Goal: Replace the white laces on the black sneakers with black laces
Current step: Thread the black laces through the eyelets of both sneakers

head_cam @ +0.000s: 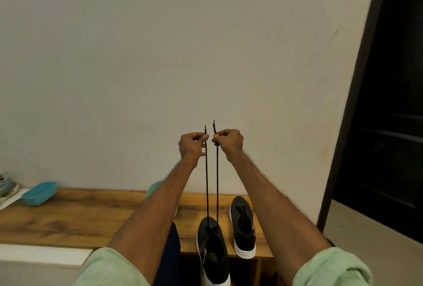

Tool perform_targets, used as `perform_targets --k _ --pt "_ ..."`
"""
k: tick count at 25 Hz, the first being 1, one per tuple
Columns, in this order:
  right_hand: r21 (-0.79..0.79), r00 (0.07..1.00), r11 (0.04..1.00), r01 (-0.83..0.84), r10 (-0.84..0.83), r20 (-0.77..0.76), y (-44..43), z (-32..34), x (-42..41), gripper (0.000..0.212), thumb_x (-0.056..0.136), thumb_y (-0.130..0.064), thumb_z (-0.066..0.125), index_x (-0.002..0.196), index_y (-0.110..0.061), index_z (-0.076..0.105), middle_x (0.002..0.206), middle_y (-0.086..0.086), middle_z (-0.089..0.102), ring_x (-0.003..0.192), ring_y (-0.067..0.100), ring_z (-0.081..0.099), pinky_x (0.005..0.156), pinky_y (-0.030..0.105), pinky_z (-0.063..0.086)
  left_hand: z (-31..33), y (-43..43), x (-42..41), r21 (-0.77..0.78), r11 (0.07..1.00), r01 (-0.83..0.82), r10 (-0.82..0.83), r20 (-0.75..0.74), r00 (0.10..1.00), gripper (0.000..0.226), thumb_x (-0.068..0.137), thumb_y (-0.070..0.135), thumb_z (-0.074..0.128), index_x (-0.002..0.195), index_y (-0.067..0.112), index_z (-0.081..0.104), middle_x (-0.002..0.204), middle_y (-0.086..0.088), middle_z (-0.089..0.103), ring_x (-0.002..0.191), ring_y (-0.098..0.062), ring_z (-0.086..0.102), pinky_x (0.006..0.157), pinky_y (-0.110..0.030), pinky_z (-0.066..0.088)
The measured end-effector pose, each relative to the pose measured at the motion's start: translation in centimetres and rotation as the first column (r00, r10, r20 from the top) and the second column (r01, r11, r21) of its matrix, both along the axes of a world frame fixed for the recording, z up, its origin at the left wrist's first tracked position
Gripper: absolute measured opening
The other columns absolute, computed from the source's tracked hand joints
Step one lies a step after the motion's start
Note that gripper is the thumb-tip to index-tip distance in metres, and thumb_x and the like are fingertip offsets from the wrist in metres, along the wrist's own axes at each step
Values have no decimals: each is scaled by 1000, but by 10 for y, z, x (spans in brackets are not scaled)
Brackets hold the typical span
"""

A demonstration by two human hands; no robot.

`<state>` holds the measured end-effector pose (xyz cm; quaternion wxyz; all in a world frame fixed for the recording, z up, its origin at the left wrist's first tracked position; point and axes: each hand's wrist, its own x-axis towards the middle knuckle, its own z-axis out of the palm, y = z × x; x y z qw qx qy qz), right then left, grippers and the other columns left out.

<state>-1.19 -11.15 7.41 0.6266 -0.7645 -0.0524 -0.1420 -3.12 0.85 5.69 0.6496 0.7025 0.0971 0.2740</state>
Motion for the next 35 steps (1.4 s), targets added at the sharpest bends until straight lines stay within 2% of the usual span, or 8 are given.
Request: perform_targets --k 9,14,16,22,26,28,32,35 --pt "-42 1000 999 -3 3 -8 17 17 88 17 84 -8 71 70 -18 69 70 1 74 69 18 73 77 35 60 20 21 88 61 998 -11 13 -32 999 13 86 16 75 98 10 76 97 -3 75 75 -17 71 48 -30 56" --pt "-70 999 997 -21 19 -28 28 6 119 8 84 -7 71 78 -12 72 73 5 75 70 19 73 78 36 61 6 31 118 147 989 -11 22 -73 997 15 86 22 76 98 14 77 93 2 75 83 -17 72 74 -37 60" --pt "-71 999 997 -22 19 -48 30 -3 125 10 85 -6 71 77 -12 71 73 7 74 69 20 73 78 37 61 -4 34 125 142 990 3 8 -78 997 10 87 22 74 95 16 77 90 4 76 81 -14 72 77 -36 59" --pt "-67 999 997 -26 23 -37 38 -15 134 23 85 -9 73 66 -21 66 71 4 74 65 18 73 77 38 61 -9 33 132 162 987 17 -6 -69 998 5 88 22 73 85 26 72 85 6 75 75 -15 72 77 -40 60" --pt "-79 999 997 -28 25 -41 41 -21 133 7 84 -11 75 81 -13 70 77 8 75 70 19 74 78 38 60 -15 30 130 171 985 -19 30 -59 998 3 89 23 72 89 26 72 84 6 74 73 -15 72 76 -45 60" --pt "-62 999 998 -25 22 -48 40 -26 133 11 83 -10 77 89 -8 69 79 10 75 70 20 74 77 36 60 -19 29 128 210 977 -17 27 -46 999 4 87 24 75 90 26 72 82 6 74 70 -14 70 74 -45 61" --pt "-58 995 993 -98 97 -28 33 -31 135 8 83 -5 76 89 -4 72 77 12 74 67 19 70 74 34 59 -20 33 127 318 948 -6 22 -49 999 9 80 29 81 84 25 74 78 10 74 76 -9 69 75 -37 58" --pt "-108 979 973 -202 205 16 26 -35 138 11 91 1 63 95 -1 73 83 15 73 70 16 66 77 32 56 -15 37 126 392 920 -10 46 -84 995 16 75 37 83 85 28 73 74 15 72 78 0 67 65 -27 48"
